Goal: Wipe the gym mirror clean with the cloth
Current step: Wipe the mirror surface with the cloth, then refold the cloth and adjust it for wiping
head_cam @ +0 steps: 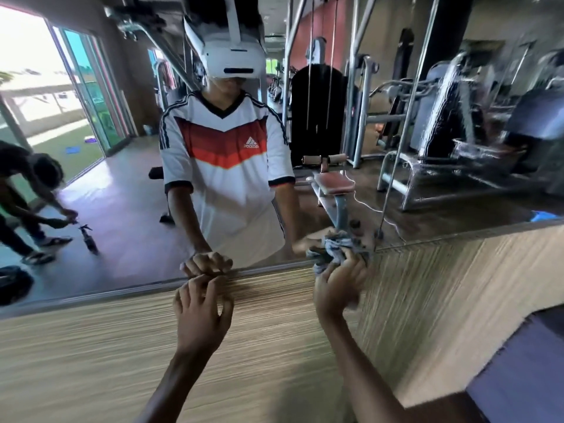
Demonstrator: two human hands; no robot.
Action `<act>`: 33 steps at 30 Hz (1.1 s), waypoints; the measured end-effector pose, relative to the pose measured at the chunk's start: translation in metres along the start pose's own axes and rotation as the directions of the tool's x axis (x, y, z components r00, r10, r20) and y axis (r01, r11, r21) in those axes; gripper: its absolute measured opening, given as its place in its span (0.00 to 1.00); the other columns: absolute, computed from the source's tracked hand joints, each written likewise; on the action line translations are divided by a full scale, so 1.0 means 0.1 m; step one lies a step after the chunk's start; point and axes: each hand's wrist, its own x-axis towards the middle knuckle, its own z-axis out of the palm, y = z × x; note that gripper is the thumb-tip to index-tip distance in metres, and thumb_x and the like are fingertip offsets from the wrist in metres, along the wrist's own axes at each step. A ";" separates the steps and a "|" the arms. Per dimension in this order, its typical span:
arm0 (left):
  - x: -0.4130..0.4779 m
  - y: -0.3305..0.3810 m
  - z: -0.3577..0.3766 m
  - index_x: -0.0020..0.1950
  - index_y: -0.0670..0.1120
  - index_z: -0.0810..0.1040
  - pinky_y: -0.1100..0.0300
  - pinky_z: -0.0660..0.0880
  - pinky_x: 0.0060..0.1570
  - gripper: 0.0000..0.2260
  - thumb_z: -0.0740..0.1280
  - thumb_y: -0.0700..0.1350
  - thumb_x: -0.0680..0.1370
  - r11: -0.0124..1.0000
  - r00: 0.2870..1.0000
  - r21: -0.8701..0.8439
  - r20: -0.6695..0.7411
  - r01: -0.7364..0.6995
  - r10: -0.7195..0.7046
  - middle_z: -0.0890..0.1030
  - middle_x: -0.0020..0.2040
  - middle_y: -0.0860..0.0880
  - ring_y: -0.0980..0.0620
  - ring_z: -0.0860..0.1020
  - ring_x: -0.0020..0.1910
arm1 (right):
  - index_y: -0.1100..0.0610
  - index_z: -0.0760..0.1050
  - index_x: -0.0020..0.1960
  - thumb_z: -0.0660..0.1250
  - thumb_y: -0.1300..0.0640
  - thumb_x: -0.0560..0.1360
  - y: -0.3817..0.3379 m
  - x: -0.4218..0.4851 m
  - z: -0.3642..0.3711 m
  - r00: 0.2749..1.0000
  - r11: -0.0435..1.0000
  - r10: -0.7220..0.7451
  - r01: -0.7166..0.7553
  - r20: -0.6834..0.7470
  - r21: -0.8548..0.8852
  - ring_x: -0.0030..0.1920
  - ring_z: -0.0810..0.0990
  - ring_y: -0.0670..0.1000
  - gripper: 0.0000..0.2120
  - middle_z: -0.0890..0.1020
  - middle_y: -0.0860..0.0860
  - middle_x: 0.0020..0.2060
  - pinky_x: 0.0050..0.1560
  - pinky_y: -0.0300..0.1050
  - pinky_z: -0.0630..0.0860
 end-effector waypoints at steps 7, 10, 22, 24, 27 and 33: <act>-0.04 -0.42 -0.18 0.60 0.44 0.74 0.41 0.67 0.53 0.20 0.59 0.53 0.73 0.994 0.994 0.021 -0.031 0.104 -0.103 0.73 0.53 0.38 0.37 0.69 0.51 | 0.50 0.76 0.59 0.64 0.55 0.67 -0.70 -0.98 0.13 0.683 0.774 -0.582 0.631 0.442 0.045 0.57 0.75 0.56 0.20 0.79 0.52 0.57 0.52 0.54 0.68; -0.07 -0.60 -0.25 0.61 0.43 0.75 0.39 0.68 0.53 0.21 0.59 0.53 0.73 0.990 0.990 0.019 -0.025 0.141 -0.141 0.74 0.54 0.37 0.36 0.70 0.53 | 0.51 0.72 0.60 0.62 0.55 0.67 -0.60 -0.89 0.06 0.634 0.757 -0.619 0.639 0.463 0.136 0.56 0.75 0.57 0.21 0.79 0.53 0.58 0.52 0.53 0.71; -0.30 -0.22 -0.14 0.50 0.43 0.79 0.48 0.69 0.47 0.09 0.62 0.45 0.77 0.922 0.989 -0.380 0.085 -0.078 0.119 0.79 0.48 0.44 0.42 0.75 0.47 | 0.60 0.76 0.64 0.63 0.50 0.80 -0.44 -0.83 -0.37 0.820 0.943 -0.244 0.077 0.517 0.323 0.55 0.79 0.49 0.18 0.80 0.52 0.55 0.55 0.41 0.75; -0.36 -0.15 -0.14 0.48 0.42 0.81 0.50 0.72 0.46 0.10 0.61 0.44 0.77 0.854 0.971 -0.521 0.205 0.005 0.120 0.81 0.47 0.48 0.46 0.78 0.47 | 0.58 0.78 0.59 0.63 0.46 0.78 -0.35 -0.92 -0.50 0.805 0.970 -0.134 -0.014 0.578 0.244 0.49 0.81 0.49 0.18 0.81 0.50 0.48 0.48 0.46 0.77; -0.40 0.04 -0.06 0.50 0.42 0.80 0.55 0.73 0.43 0.13 0.59 0.48 0.78 0.772 0.903 -0.617 0.405 0.152 0.146 0.82 0.47 0.49 0.50 0.80 0.44 | 0.54 0.77 0.54 0.65 0.45 0.79 -0.14 -1.01 -0.76 0.740 0.955 0.132 -0.273 0.660 0.116 0.39 0.83 0.52 0.13 0.81 0.51 0.45 0.37 0.51 0.79; -0.47 0.78 0.11 0.55 0.53 0.76 0.64 0.70 0.45 0.06 0.62 0.51 0.82 0.660 0.610 -0.625 0.731 0.418 0.306 0.80 0.49 0.54 0.53 0.79 0.51 | 0.57 0.74 0.50 0.65 0.55 0.82 0.09 -0.87 -1.58 0.731 0.894 0.393 -0.445 0.558 -0.047 0.26 0.78 0.44 0.06 0.79 0.48 0.30 0.28 0.42 0.70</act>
